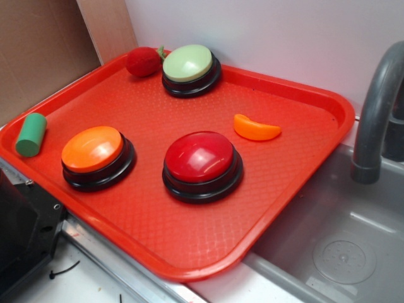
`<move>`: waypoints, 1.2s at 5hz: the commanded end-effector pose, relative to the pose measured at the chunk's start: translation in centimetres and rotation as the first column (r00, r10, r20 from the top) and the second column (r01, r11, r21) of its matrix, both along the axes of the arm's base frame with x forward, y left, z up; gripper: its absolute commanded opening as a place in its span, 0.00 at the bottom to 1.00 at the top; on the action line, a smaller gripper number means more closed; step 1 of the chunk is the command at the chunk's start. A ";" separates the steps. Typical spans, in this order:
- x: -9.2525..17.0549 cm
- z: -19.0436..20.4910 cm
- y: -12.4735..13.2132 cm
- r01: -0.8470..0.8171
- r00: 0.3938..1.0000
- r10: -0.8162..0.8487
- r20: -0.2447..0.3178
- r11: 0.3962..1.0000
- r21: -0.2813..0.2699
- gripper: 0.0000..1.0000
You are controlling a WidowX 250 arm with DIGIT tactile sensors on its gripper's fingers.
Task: Push the orange button.
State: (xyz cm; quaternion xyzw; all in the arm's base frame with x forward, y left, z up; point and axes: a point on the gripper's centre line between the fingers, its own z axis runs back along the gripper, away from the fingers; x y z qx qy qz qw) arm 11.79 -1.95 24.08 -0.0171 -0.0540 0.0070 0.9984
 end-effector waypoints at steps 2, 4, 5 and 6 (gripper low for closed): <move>0.7 -4.2 3.6 -0.084 0.995 0.087 -0.049 0.994 0.075 1.00; 2.5 -11.5 4.1 0.129 0.991 -0.125 -0.041 0.987 0.099 1.00; 3.5 -13.6 3.6 0.207 0.978 -0.204 -0.039 0.973 0.105 1.00; 4.5 -15.7 2.6 0.274 0.962 -0.270 -0.051 0.954 0.120 1.00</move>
